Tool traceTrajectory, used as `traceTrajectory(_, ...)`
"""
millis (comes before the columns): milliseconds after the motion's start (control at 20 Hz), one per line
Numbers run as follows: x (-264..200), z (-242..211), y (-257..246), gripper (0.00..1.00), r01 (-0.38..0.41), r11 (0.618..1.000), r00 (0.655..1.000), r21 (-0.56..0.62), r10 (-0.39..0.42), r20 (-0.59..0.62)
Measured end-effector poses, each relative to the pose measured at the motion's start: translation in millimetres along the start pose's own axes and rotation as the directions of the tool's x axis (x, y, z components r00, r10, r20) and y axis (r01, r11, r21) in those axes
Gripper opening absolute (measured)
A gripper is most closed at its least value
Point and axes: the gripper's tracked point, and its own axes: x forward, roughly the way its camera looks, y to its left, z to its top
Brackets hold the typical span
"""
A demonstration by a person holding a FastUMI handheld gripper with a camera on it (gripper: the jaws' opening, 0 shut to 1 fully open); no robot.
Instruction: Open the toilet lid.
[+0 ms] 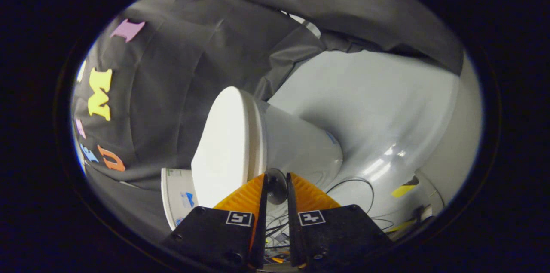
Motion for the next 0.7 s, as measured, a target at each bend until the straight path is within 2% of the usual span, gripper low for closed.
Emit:
traceTrajectory(100,-0.4,0.7,5.3,0.22,-0.047,0.997,0.999,0.053,0.047,-0.006)
traceTrajectory(200,-1.7,-2.4,8.4,0.15,-0.059,0.996,0.998,0.069,0.061,-0.025)
traceTrajectory(400,-5.1,2.8,12.0,0.10,-0.051,0.997,0.997,0.059,0.053,-0.047)
traceTrajectory(700,-13.5,3.2,36.1,0.05,-0.083,0.996,0.995,0.030,0.084,-0.051)
